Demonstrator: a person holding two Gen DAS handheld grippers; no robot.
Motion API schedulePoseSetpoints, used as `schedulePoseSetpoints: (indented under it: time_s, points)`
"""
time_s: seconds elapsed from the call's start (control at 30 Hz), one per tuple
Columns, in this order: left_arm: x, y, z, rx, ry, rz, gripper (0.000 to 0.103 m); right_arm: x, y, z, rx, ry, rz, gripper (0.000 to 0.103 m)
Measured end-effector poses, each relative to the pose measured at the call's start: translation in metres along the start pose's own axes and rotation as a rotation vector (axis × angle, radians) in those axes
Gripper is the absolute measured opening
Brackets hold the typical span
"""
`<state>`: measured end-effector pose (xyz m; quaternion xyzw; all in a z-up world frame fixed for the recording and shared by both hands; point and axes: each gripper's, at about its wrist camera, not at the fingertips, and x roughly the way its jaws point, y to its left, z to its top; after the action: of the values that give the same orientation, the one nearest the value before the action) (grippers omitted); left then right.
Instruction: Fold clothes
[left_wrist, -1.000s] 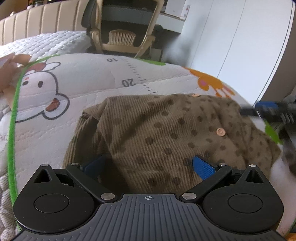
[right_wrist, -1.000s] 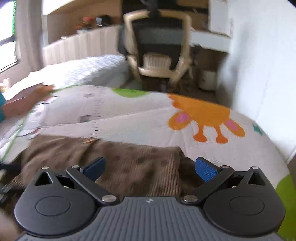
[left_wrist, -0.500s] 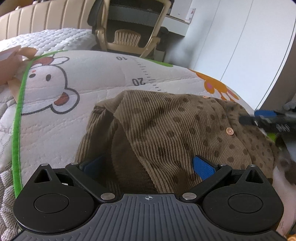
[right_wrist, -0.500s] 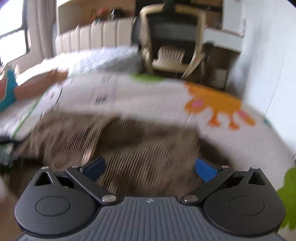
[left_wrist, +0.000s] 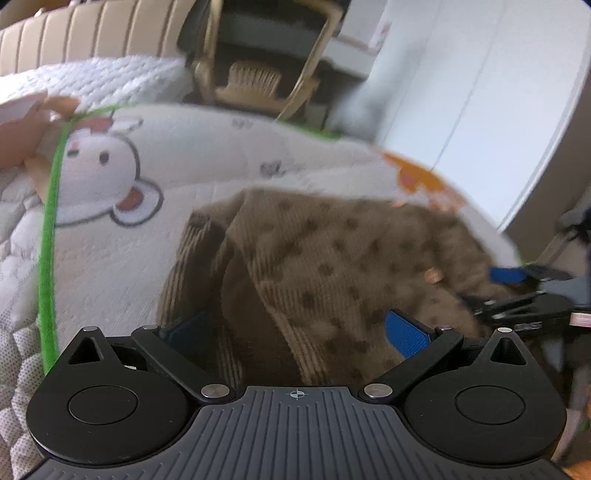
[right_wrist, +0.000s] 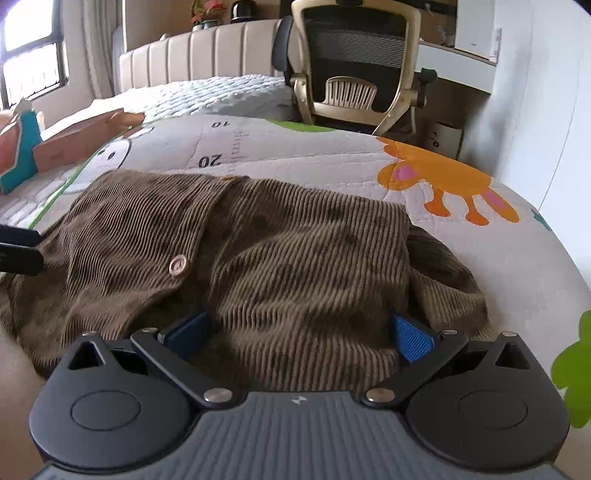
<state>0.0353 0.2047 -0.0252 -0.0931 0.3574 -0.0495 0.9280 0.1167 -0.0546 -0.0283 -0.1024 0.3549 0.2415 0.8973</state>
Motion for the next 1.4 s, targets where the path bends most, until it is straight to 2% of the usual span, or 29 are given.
schedulePoseSetpoints:
  time_s: [0.07, 0.1, 0.17, 0.27, 0.43, 0.57, 0.77, 0.87, 0.97, 1.03, 1.1, 1.17, 1.27, 1.33, 1.4]
  points:
    - [0.001, -0.001, -0.007, 0.092, 0.059, 0.108, 0.103, -0.007, -0.002, -0.003, -0.023, 0.015, -0.005, 0.103]
    - [0.001, -0.001, -0.009, 0.107, 0.072, 0.123, 0.103, -0.011, -0.003, -0.004, -0.034, 0.023, -0.010, 0.103]
    - [-0.001, 0.001, -0.011, 0.112, 0.085, 0.125, 0.103, -0.019, -0.006, -0.007, -0.058, 0.037, -0.020, 0.103]
    - [-0.003, 0.003, -0.015, 0.119, 0.105, 0.127, 0.103, -0.032, -0.001, -0.004, -0.087, -0.017, -0.051, 0.103]
    - [-0.006, 0.006, -0.019, 0.129, 0.132, 0.131, 0.103, -0.041, 0.007, 0.012, -0.010, -0.116, 0.025, 0.103]
    - [-0.005, 0.004, -0.019, 0.122, 0.134, 0.133, 0.103, -0.011, 0.018, 0.005, 0.015, -0.023, 0.051, 0.103]
    - [-0.004, 0.007, -0.022, 0.102, 0.127, 0.120, 0.103, -0.001, 0.026, -0.006, -0.004, -0.033, 0.025, 0.103]
    - [-0.007, 0.015, -0.022, 0.044, 0.087, 0.077, 0.103, -0.001, 0.027, -0.007, -0.004, -0.038, 0.025, 0.103]
    - [-0.015, 0.036, -0.022, -0.146, 0.030, -0.025, 0.103, -0.002, 0.025, -0.008, -0.014, -0.041, 0.034, 0.103]
    - [-0.018, 0.045, -0.023, -0.231, 0.006, -0.050, 0.103, -0.005, 0.022, -0.009, -0.038, -0.028, 0.050, 0.103]
    - [-0.020, 0.042, -0.023, -0.229, 0.002, -0.033, 0.103, -0.009, 0.019, -0.008, -0.070, -0.003, 0.064, 0.103]
    - [-0.021, 0.033, -0.025, -0.178, 0.007, 0.002, 0.103, -0.015, 0.016, -0.008, -0.105, 0.021, 0.061, 0.103]
    - [-0.018, 0.021, -0.028, -0.094, 0.019, 0.062, 0.103, -0.030, 0.017, -0.004, -0.137, 0.007, 0.031, 0.103]
    - [-0.017, 0.019, -0.027, -0.094, 0.020, 0.054, 0.103, -0.040, 0.019, 0.001, -0.147, -0.034, 0.024, 0.103]
    - [-0.016, 0.022, -0.025, -0.137, 0.012, 0.002, 0.103, -0.045, 0.025, 0.008, -0.143, -0.088, 0.018, 0.103]
